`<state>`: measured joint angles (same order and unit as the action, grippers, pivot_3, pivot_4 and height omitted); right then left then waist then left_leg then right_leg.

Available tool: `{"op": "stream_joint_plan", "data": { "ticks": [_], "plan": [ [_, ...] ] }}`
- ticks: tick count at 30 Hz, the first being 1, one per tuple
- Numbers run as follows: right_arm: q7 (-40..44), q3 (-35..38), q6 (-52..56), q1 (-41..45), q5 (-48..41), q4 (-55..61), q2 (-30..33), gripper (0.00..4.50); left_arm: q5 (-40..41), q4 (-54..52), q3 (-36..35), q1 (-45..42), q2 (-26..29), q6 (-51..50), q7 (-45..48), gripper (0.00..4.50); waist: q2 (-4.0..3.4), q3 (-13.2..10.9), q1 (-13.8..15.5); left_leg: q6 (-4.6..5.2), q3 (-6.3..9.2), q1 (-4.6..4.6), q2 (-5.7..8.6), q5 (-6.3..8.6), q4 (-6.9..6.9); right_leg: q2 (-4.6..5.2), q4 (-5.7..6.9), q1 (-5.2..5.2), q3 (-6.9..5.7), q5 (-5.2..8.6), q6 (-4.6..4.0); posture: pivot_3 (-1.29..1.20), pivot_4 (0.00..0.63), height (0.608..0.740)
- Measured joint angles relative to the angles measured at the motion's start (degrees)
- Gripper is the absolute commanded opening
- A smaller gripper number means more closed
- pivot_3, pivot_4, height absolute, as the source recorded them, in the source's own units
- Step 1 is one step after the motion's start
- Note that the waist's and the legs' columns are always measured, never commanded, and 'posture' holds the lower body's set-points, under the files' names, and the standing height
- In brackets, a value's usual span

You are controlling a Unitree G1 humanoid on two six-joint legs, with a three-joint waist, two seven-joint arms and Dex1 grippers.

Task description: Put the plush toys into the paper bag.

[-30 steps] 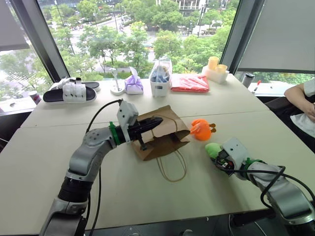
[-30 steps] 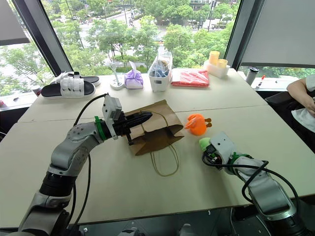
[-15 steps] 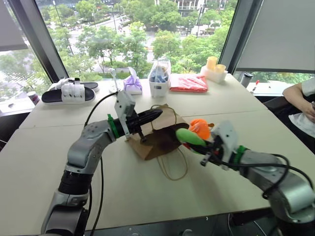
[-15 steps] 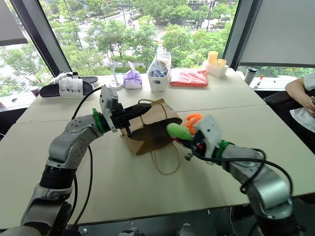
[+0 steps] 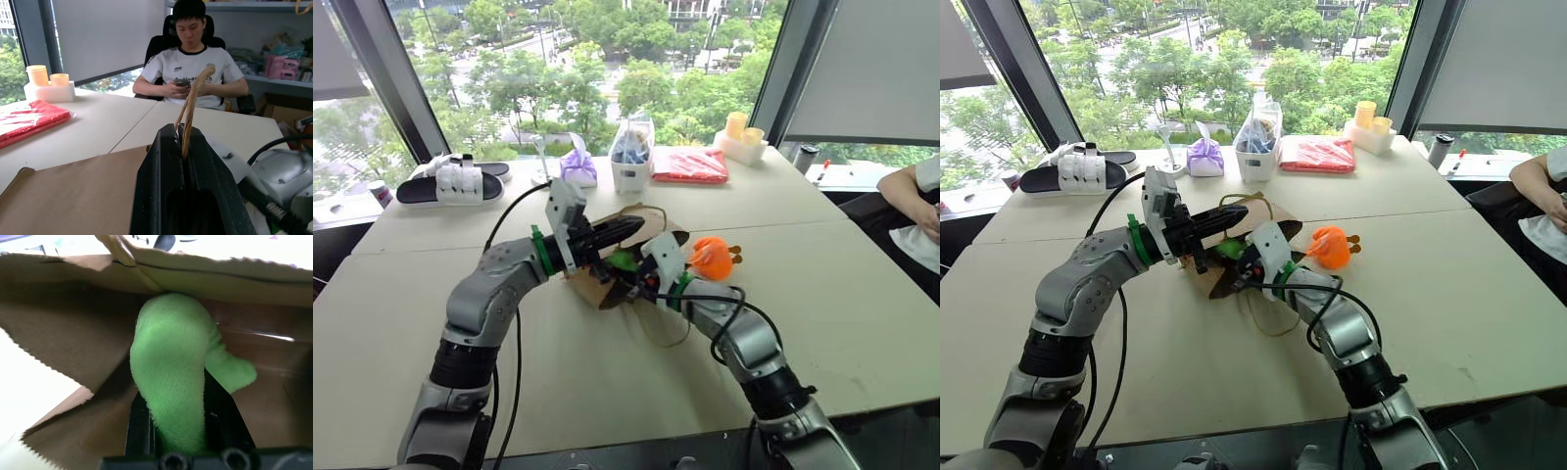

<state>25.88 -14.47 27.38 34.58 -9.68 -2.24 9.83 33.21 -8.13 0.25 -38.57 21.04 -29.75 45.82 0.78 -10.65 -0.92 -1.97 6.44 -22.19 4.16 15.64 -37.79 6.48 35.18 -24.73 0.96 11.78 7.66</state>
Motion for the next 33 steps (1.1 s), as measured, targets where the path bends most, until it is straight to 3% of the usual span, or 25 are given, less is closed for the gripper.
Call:
{"op": "stream_joint_plan", "data": {
  "ticks": [6,9,14,18,22,24,27,33],
  "plan": [
    [-0.25,0.12,-5.1,0.54,2.15,-5.43,-2.05,4.39,0.22,-0.08,-0.12,0.27,-0.16,-0.15,-1.2,0.0,-0.01,0.0,0.01,-0.04,0.01,0.0,0.01,-0.02,0.01,0.0,0.0,-0.01,0.01,0.0,0.0,0.0,0.15,0.74],
    [-0.32,0.31,-5.04,0.27,2.62,-4.33,-1.54,4.48,0.94,-0.14,-0.52,0.26,-0.56,-0.16,-1.97,0.0,-0.01,0.0,-0.08,-0.04,0.02,0.0,0.0,-0.02,0.03,0.0,0.02,-0.06,0.03,0.0,0.0,0.0,0.15,0.74],
    [1.1,2.17,2.45,-3.58,0.69,10.72,3.3,4.48,0.99,-0.13,-0.96,0.41,-0.4,0.01,-2.18,0.0,-0.01,-0.01,0.19,0.04,0.07,-0.07,0.01,0.03,0.04,0.0,0.01,-0.1,0.02,0.0,0.0,0.0,0.15,0.74],
    [3.8,10.27,14.73,-8.56,-7.44,28.34,11.29,4.48,0.41,0.27,-0.87,0.92,0.04,0.38,-1.79,0.0,-0.02,-0.01,0.35,0.07,0.09,-0.11,0.02,0.04,0.02,0.01,-0.03,-0.1,0.03,0.0,0.0,0.0,0.15,0.74],
    [4.82,20.27,23.4,-10.56,-13.79,36.59,18.78,4.48,-0.23,0.77,-0.8,1.2,0.27,0.77,-0.94,0.0,-0.01,-0.01,0.22,0.09,0.0,-0.09,0.0,0.05,0.01,0.01,-0.03,-0.05,0.02,0.0,0.0,0.0,0.15,0.74],
    [4.6,22.82,24.47,-11.31,-13.86,36.23,21.42,4.48,-0.33,0.94,-0.8,1.21,0.27,1.21,-0.78,0.0,-0.01,-0.01,0.19,0.1,-0.06,-0.05,-0.01,0.06,0.01,0.0,-0.02,-0.01,0.01,0.0,0.0,0.0,0.15,0.74],
    [4.09,20.95,21.85,-12.29,-9.88,30.29,25.33,4.48,-0.65,1.08,-0.82,1.22,0.3,1.46,-0.69,0.0,-0.01,-0.01,0.18,0.1,-0.12,-0.04,0.0,0.06,0.0,0.0,-0.03,0.01,0.02,0.0,0.0,0.0,0.15,0.74],
    [0.0,13.47,11.5,-6.27,-0.25,7.22,22.4,4.48,-1.49,1.16,-0.7,1.44,0.37,1.57,-0.71,0.0,-0.01,-0.01,-0.11,0.09,-0.15,-0.02,-0.01,0.05,0.0,0.0,-0.02,-0.01,0.05,0.0,0.0,0.0,0.15,0.74]
  ]
}}
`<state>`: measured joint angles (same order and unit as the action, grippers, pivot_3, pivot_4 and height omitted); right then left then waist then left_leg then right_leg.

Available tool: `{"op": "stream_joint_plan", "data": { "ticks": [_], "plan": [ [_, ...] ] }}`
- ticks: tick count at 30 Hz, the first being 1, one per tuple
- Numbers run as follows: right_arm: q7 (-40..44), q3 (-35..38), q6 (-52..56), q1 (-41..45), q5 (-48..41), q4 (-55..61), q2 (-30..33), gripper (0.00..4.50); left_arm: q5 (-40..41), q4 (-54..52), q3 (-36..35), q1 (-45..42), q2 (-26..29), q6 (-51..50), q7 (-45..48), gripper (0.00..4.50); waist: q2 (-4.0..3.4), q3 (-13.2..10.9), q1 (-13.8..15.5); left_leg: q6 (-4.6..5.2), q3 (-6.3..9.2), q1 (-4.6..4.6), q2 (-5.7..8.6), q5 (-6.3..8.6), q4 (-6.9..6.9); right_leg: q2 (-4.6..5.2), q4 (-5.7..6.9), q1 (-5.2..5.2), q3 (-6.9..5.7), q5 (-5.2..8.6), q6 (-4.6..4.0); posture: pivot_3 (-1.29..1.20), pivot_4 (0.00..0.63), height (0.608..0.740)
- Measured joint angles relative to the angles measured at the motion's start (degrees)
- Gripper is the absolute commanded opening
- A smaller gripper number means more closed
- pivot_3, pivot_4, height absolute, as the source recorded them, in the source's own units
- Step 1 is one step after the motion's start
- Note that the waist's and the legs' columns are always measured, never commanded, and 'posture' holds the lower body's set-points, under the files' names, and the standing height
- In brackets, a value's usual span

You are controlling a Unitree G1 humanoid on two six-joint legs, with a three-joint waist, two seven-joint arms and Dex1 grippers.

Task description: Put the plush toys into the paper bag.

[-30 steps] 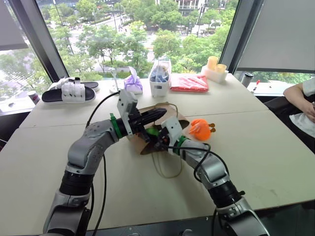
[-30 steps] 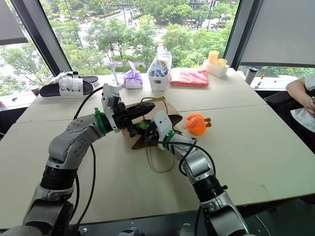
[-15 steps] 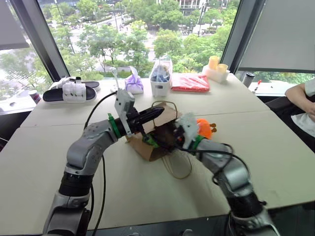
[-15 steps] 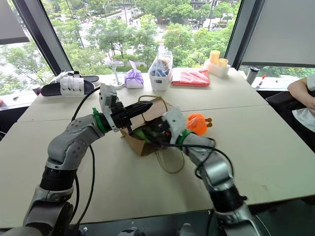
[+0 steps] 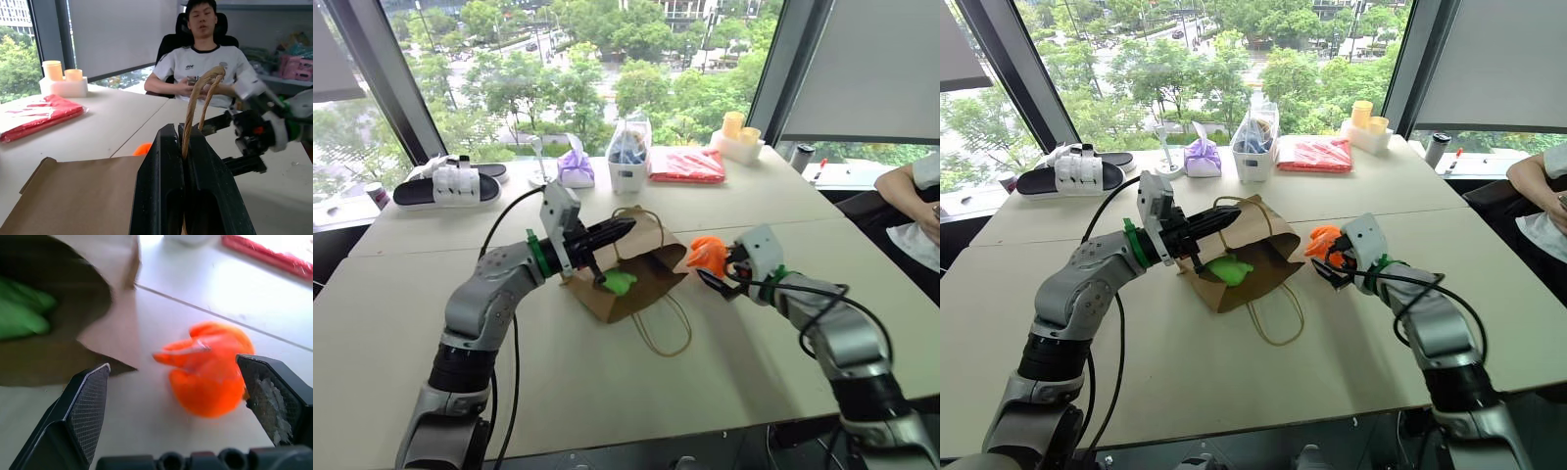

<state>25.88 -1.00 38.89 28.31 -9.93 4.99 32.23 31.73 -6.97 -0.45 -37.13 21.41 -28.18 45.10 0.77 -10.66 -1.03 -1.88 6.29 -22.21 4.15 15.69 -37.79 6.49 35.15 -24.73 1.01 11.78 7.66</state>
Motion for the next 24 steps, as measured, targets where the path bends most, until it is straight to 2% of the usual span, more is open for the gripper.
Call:
{"op": "stream_joint_plan", "data": {
  "ticks": [2,4,8,11,14,18,19,21,24],
  "plan": [
    [-0.94,-1.32,-2.22,1.07,1.83,-4.39,-0.27,4.48,-0.04,-0.09,0.26,0.06,-0.07,0.01,-0.02,0.0,-0.02,-0.01,0.36,0.0,0.06,-0.04,0.01,0.0,0.02,0.0,-0.01,-0.02,-0.02,0.0,0.0,0.0,0.15,0.74],
    [-2.93,-5.44,-11.85,6.54,7.5,-18.13,-2.55,4.48,-0.27,-0.53,0.16,0.62,0.43,-0.02,-0.44,0.0,0.0,-0.01,0.13,-0.05,-0.06,-0.09,0.04,-0.03,-0.03,0.04,-0.07,-0.04,0.05,0.0,0.01,0.0,0.15,0.74],
    [-5.54,-7.77,-22.06,11.52,12.14,-32.51,-5.54,4.48,-0.3,-1.94,0.12,0.96,0.77,-0.05,-1.06,0.0,-0.01,-0.01,-0.05,-0.11,-0.04,-0.06,0.02,-0.06,0.0,0.02,-0.05,-0.06,0.05,0.0,0.01,0.0,0.15,0.74],
    [-6.75,-8.0,-27.13,14.58,14.19,-39.5,-6.72,3.58,-0.31,-2.33,0.14,1.02,0.86,-0.06,-1.47,0.0,-0.01,-0.01,-0.13,-0.2,-0.04,-0.06,0.02,-0.11,0.0,0.02,-0.04,-0.06,0.05,0.0,0.0,0.0,0.15,0.74],
    [-7.4,-7.97,-30.43,16.15,15.7,-43.49,-6.87,2.03,-0.36,-2.34,0.12,1.02,0.98,-0.06,-1.67,0.0,-0.01,-0.01,-0.14,-0.2,-0.04,-0.06,0.02,-0.11,0.0,0.02,-0.05,-0.06,0.06,0.0,0.0,0.0,0.15,0.74],
    [-7.3,-6.57,-31.66,16.55,15.56,-44.34,-7.22,0.19,-0.54,-2.31,0.12,1.02,0.98,-0.02,-1.69,0.0,-0.01,-0.01,-0.17,-0.21,-0.03,-0.06,0.02,-0.12,0.01,0.01,-0.03,-0.07,0.06,0.0,0.0,0.0,0.15,0.74],
    [-6.98,-5.92,-31.11,16.29,15.25,-43.41,-7.13,0.03,-0.6,-2.3,0.14,1.02,0.97,0.02,-1.68,0.0,-0.01,-0.01,-0.15,-0.2,-0.03,-0.06,0.02,-0.11,0.01,0.01,-0.04,-0.07,0.05,0.0,0.0,0.0,0.15,0.74],
    [-5.25,-4.24,-27.74,13.37,13.8,-36.67,-6.06,0.03,-0.78,-2.23,0.25,1.0,0.85,0.12,-1.6,0.0,-0.02,-0.01,0.02,-0.2,0.01,-0.08,0.02,-0.11,0.02,0.01,-0.03,-0.08,0.05,0.0,0.01,0.0,0.15,0.74],
    [-0.89,-1.35,-18.59,4.12,10.55,-17.39,-1.35,0.03,-1.08,-2.05,0.13,1.12,0.96,0.2,-1.54,0.0,-0.05,-0.02,0.8,-0.19,0.2,-0.21,0.09,-0.1,0.01,0.02,-0.04,-0.1,0.02,0.0,0.02,0.0,0.15,0.74]
  ]
}}
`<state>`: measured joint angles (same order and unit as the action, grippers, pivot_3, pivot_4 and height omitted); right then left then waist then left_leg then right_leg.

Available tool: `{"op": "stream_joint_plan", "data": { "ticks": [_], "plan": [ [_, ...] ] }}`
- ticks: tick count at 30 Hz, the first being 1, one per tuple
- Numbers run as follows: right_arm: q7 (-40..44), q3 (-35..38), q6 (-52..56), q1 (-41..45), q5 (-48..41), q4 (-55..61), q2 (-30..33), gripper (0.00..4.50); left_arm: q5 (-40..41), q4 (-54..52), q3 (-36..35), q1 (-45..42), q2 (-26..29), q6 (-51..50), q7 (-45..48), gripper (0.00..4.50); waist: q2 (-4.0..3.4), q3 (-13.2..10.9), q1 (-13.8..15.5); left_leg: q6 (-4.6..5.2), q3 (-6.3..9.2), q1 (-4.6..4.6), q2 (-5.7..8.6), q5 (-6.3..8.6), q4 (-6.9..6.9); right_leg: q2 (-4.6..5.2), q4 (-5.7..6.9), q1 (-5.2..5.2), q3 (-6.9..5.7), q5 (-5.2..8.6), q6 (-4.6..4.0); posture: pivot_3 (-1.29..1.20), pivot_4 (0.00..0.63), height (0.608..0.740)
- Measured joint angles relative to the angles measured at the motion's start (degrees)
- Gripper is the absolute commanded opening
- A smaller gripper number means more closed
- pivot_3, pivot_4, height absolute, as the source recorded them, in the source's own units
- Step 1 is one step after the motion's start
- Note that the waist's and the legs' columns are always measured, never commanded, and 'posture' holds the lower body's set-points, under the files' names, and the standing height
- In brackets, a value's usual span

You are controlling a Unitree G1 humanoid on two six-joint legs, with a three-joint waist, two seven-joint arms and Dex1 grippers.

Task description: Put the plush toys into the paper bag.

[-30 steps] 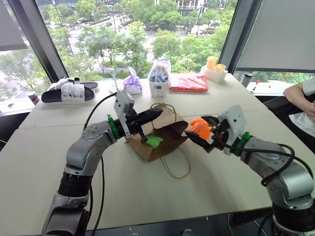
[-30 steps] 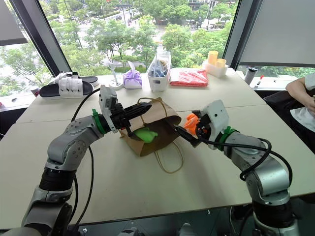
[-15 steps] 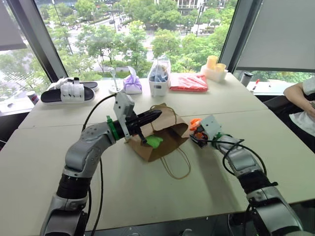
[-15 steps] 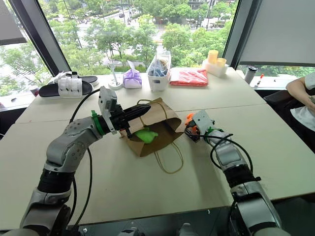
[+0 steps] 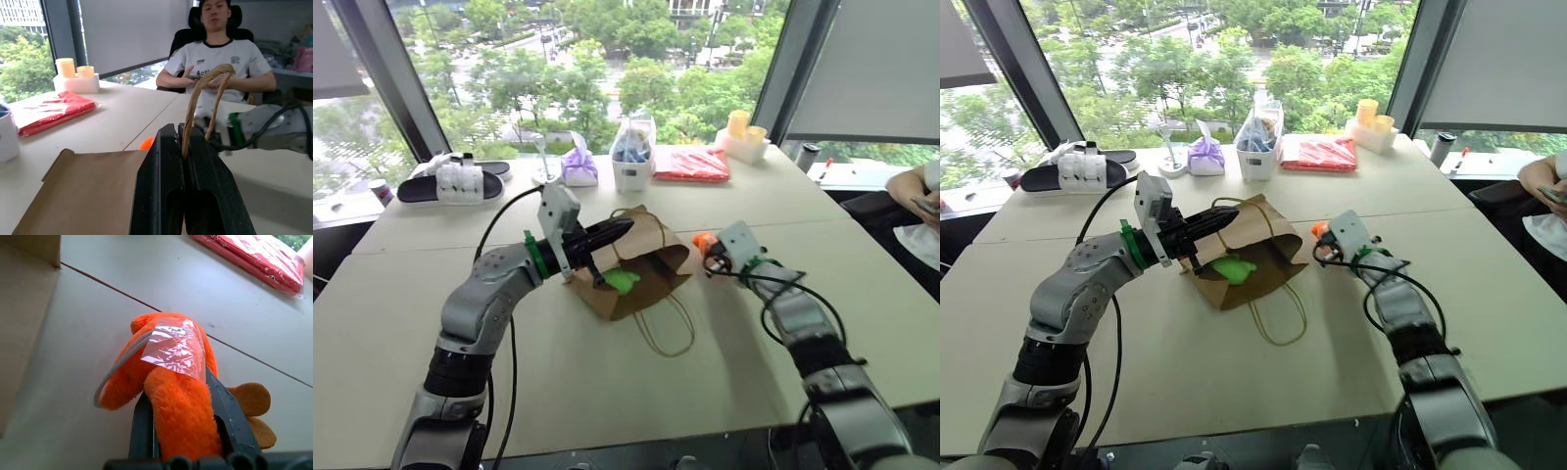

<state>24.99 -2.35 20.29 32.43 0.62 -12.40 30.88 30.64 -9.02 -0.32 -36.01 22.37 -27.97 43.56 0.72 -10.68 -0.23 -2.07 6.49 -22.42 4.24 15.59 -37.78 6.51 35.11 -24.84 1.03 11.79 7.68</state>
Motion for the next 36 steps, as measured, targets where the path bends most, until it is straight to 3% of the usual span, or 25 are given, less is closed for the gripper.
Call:
{"op": "stream_joint_plan", "data": {
  "ticks": [6,14,21,22,24,26,28,36],
  "plan": [
    [5.47,7.96,22.63,-14.14,-11.19,38.14,4.7,0.03,-0.08,1.5,0.06,-0.56,-0.79,0.12,0.24,0.0,0.0,0.0,-0.71,0.28,-0.04,0.18,-0.1,0.17,-0.01,-0.01,-0.01,0.07,0.04,0.01,0.02,0.0,0.15,0.74],
    [4.64,9.09,34.35,-15.95,-19.98,51.74,1.41,0.03,-0.03,2.68,-0.1,-2.01,-1.92,0.15,0.15,0.0,0.0,0.0,-0.17,0.29,-0.08,0.21,-0.05,0.17,-0.16,-0.01,-0.01,0.27,-0.02,0.02,0.03,0.0,0.15,0.74],
    [2.97,9.53,36.47,-15.95,-21.82,52.46,1.63,0.03,-0.03,2.7,-0.19,-2.1,-2.11,0.15,0.18,0.0,0.0,0.0,-0.32,0.34,-0.09,0.21,-0.04,0.2,-0.17,0.02,-0.02,0.26,-0.03,0.02,0.03,0.0,0.15,0.74],
    [2.56,8.29,35.46,-15.38,-21.41,51.15,0.41,0.03,-0.01,2.63,-0.4,-1.92,-1.9,0.11,0.15,0.0,0.04,0.02,-0.34,0.34,-0.09,0.23,-0.04,0.2,-0.17,0.02,-0.02,0.26,-0.02,0.02,0.03,0.0,0.15,0.74],
    [-0.14,2.21,28.6,-10.64,-18.06,40.24,-10.11,0.03,0.08,2.5,-0.76,-2.19,-1.71,-0.4,-0.24,0.0,0.34,0.1,-1.44,0.33,-0.15,0.5,-0.2,0.19,-0.1,-0.12,0.0,0.33,0.05,0.01,0.01,0.0,0.15,0.74],
    [-1.11,-6.23,23.74,-8.74,-15.54,30.96,-16.75,0.03,0.47,1.51,-0.18,-2.66,-2.52,-0.71,-0.35,0.0,0.18,0.04,-1.96,0.21,-0.13,0.63,-0.17,0.12,0.23,-0.11,0.04,0.33,0.09,0.02,0.0,0.0,0.15,0.74],
    [-0.5,-11.65,20.58,-8.58,-14.18,26.47,-18.52,0.03,0.7,0.93,-0.19,-2.69,-2.39,-1.0,-0.73,0.0,0.14,0.02,-1.42,0.07,-0.06,0.58,-0.12,0.04,0.39,-0.08,0.09,0.23,0.07,0.02,0.0,0.0,0.15,0.74],
    [-2.66,-11.88,10.46,-2.12,-8.68,14.89,-21.21,0.03,1.32,0.35,-0.74,-2.37,-1.9,-1.93,-1.95,0.0,0.15,0.03,-0.72,-0.16,-0.04,0.39,-0.05,-0.09,0.48,0.02,-0.01,0.0,0.08,0.01,0.01,0.0,0.15,0.74]
  ]
}}
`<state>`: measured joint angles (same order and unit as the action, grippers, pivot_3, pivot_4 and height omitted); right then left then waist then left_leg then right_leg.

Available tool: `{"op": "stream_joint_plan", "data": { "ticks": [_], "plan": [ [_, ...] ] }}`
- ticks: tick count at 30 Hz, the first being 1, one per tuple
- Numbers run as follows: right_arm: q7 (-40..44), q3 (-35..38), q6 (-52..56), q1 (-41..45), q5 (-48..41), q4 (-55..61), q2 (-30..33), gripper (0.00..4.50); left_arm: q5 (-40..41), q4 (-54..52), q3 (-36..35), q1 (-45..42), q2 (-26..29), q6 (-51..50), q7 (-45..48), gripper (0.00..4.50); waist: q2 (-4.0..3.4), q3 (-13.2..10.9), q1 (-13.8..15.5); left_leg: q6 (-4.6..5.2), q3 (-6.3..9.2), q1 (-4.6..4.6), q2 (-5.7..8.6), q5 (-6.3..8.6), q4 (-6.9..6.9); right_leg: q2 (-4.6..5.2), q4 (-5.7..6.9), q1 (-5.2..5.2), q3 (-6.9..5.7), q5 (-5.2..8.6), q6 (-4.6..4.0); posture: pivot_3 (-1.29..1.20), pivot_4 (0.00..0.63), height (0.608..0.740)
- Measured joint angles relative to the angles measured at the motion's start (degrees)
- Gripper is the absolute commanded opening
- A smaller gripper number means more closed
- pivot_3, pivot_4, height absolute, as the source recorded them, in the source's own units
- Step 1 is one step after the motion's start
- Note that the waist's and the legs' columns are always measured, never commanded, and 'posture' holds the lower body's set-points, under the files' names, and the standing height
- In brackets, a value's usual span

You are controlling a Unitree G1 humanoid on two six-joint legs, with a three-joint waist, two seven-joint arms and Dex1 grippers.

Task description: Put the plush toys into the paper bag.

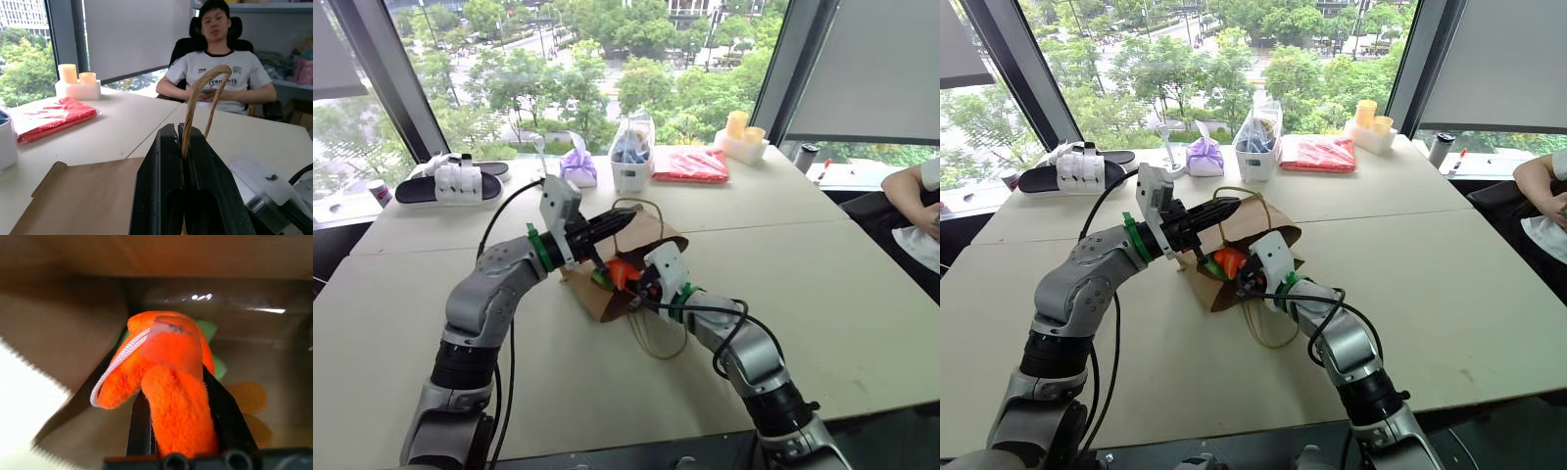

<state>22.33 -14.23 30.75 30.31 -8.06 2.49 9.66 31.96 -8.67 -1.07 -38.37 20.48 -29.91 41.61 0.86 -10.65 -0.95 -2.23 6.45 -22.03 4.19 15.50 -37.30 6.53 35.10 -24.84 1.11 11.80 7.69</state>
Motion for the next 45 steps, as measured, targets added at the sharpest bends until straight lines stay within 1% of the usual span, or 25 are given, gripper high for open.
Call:
{"op": "stream_joint_plan", "data": {
  "ticks": [2,8,11,14,15,17,18,21,23,28,30,32,34,36,43,45],
  "plan": [
    [-1.92,0.08,-3.03,2.3,1.67,-4.47,-1.3,0.03,0.28,-0.6,0.01,0.05,-0.02,-0.05,-0.02,0.0,0.0,0.0,-0.08,0.01,-0.01,0.0,-0.01,0.0,0.02,-0.03,0.01,-0.02,0.0,0.0,0.0,0.0,0.15,0.74],
    [-6.21,1.77,-9.75,6.66,5.25,-13.22,-2.66,0.03,1.07,-1.26,0.08,0.57,-0.13,-0.81,-0.42,0.0,0.0,0.0,-0.15,0.0,-0.02,0.0,-0.01,0.0,0.02,-0.05,0.04,-0.02,0.0,0.0,-0.01,0.0,0.15,0.74],
    [-7.08,2.07,-11.71,7.73,6.61,-16.79,-3.28,1.3,1.16,-1.82,0.17,0.63,-0.37,-1.03,-0.64,0.0,0.0,0.0,-0.19,-0.05,-0.02,0.01,-0.01,-0.03,0.04,-0.05,0.05,-0.03,0.0,0.0,-0.01,0.0,0.15,0.74],
    [-7.22,2.19,-12.9,8.14,7.26,-19.28,-3.79,2.88,1.18,-2.76,0.33,0.66,-0.48,-1.12,-0.79,0.0,0.0,0.0,-0.23,-0.09,-0.02,0.01,-0.02,-0.05,0.06,-0.05,0.05,-0.04,0.0,0.0,-0.01,0.0,0.15,0.74],
    [-7.15,2.2,-12.99,8.14,7.3,-19.67,-3.87,3.33,1.17,-2.78,0.33,0.67,-0.47,-1.14,-0.83,0.0,0.0,0.0,-0.23,-0.08,-0.02,0.0,-0.01,-0.05,0.06,-0.05,0.05,-0.04,0.0,0.0,-0.01,0.0,0.15,0.74],
    [-6.54,2.31,-12.78,8.11,7.25,-19.5,-3.87,4.36,1.17,-2.78,0.33,0.82,-0.46,-1.17,-0.84,0.0,-0.01,0.0,-0.24,-0.06,-0.02,0.01,-0.02,-0.04,0.06,-0.05,0.05,-0.04,0.0,0.0,-0.01,0.0,0.15,0.74],
    [-6.14,2.41,-12.34,7.98,7.2,-18.86,-3.67,4.48,1.17,-2.76,0.34,0.88,-0.45,-1.17,-0.79,0.0,-0.01,0.0,-0.24,-0.05,-0.02,0.0,-0.02,-0.03,0.06,-0.05,0.05,-0.05,0.0,0.0,-0.01,0.0,0.15,0.74],
    [-4.47,2.79,-10.17,6.37,6.68,-13.83,-2.49,4.48,1.18,-2.72,0.36,0.97,-0.38,-1.17,-0.56,0.0,-0.01,0.0,-0.13,-0.04,-0.01,0.0,-0.01,-0.03,0.05,-0.05,0.05,-0.04,-0.01,0.0,-0.01,0.0,0.15,0.74],
    [-2.47,4.0,-5.89,3.82,4.42,-6.35,-0.64,4.48,1.17,-2.56,0.35,1.05,-0.21,-1.16,-0.38,0.0,-0.02,-0.01,0.09,-0.01,0.01,-0.05,-0.01,-0.01,0.04,-0.05,0.04,-0.05,-0.02,0.0,-0.01,0.0,0.15,0.74],
    [1.41,12.44,10.97,-3.09,-5.51,19.02,6.87,4.48,1.01,-0.29,0.36,1.15,0.22,-0.76,0.75,0.0,-0.02,0.0,0.27,0.16,0.06,-0.12,-0.01,0.09,0.02,-0.05,0.0,-0.07,-0.04,0.0,-0.01,0.0,0.15,0.74],
    [2.37,15.56,16.04,-6.06,-8.76,25.68,10.08,4.48,0.98,0.16,0.36,1.15,0.33,-0.51,1.17,0.0,0.0,0.01,0.26,0.18,0.02,-0.1,-0.01,0.1,0.02,-0.05,-0.01,-0.04,-0.05,0.0,0.0,0.0,0.15,0.74],
    [2.98,17.24,19.57,-9.98,-10.78,29.25,12.52,4.48,0.93,0.78,0.39,0.98,0.18,-0.08,1.64,0.0,-0.01,0.01,0.21,0.19,-0.03,-0.07,-0.02,0.1,0.03,-0.05,-0.01,-0.01,-0.05,0.01,-0.01,0.0,0.15,0.74],
    [3.03,17.53,21.33,-13.86,-11.18,29.73,14.08,4.48,0.69,1.48,0.39,0.83,0.02,0.41,1.83,0.0,-0.01,0.01,0.15,0.19,-0.09,-0.05,-0.03,0.1,0.02,-0.06,0.0,0.01,-0.04,0.01,-0.01,0.0,0.15,0.74],
    [2.8,16.81,21.18,-16.44,-10.85,28.61,14.28,4.48,0.4,1.81,0.4,0.76,-0.15,0.66,1.91,0.0,-0.01,0.01,0.07,0.19,-0.12,-0.04,-0.03,0.09,0.0,-0.06,0.01,0.01,-0.02,0.01,-0.01,0.0,0.15,0.74],
    [0.82,11.87,14.05,-19.02,-5.79,17.85,13.87,4.48,-0.22,1.81,0.79,0.68,-0.67,1.33,2.03,0.0,-0.01,0.01,0.2,0.19,-0.12,-0.04,-0.02,0.09,-0.04,-0.05,0.02,0.03,-0.02,0.01,-0.01,0.0,0.15,0.74],
    [0.2,10.9,11.91,-18.72,-4.19,14.71,13.78,3.96,-0.24,1.8,0.79,0.68,-0.68,1.36,1.99,0.0,0.0,0.01,0.21,0.19,-0.11,-0.04,-0.02,0.09,-0.04,-0.05,0.02,0.04,-0.03,0.01,-0.01,0.0,0.15,0.74]
  ]
}}
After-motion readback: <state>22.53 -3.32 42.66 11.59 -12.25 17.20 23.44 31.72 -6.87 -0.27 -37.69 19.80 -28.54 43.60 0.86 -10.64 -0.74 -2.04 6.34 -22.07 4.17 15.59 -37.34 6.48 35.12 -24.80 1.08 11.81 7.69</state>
